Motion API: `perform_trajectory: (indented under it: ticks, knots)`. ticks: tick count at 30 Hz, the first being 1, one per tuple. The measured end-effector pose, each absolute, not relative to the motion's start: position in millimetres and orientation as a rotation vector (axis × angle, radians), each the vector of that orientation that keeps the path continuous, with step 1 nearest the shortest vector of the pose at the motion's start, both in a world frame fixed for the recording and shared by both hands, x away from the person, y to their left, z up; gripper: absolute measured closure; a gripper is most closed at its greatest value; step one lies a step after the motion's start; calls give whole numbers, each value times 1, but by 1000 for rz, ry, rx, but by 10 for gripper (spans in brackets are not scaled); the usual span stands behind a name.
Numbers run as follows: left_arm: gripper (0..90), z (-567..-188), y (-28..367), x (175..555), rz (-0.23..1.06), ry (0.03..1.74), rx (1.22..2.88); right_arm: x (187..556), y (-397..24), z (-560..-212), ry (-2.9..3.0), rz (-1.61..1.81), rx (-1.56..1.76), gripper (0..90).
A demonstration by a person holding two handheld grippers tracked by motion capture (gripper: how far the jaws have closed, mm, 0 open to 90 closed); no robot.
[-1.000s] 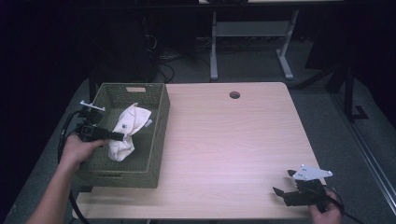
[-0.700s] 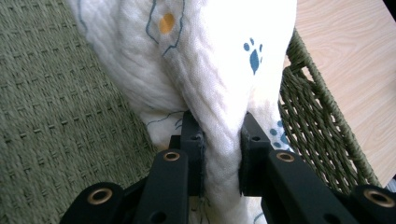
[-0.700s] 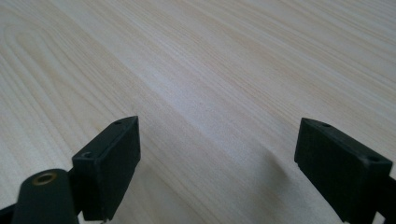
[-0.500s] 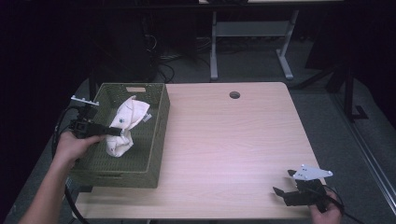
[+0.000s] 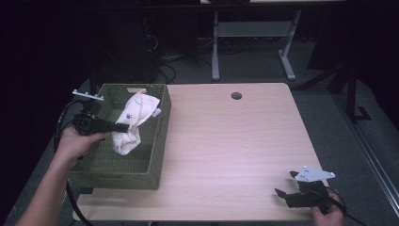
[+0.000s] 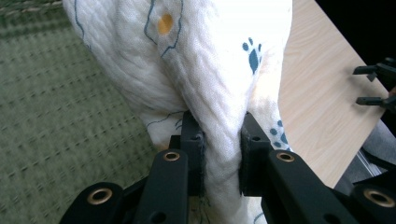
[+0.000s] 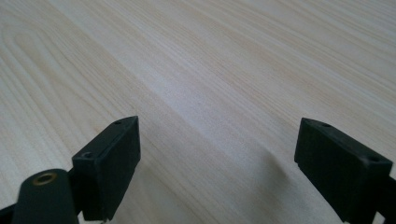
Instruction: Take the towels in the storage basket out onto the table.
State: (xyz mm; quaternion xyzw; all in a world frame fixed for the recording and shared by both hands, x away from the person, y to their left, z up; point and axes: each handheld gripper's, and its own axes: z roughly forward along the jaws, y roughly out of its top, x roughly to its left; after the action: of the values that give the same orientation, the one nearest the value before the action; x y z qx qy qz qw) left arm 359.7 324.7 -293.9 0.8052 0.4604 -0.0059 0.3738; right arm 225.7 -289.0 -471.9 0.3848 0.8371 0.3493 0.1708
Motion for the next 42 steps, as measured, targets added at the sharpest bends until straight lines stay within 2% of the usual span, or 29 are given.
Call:
perform_trajectory:
  ticks: [23,42]
  knots:
    - [757,-278,262,361,-26,1050,2165,225,-289,-472,2381,994,1091,140]
    - [756,-273,234,363,-30,999,2213,224,-292,-470,2376,999,1086,140]
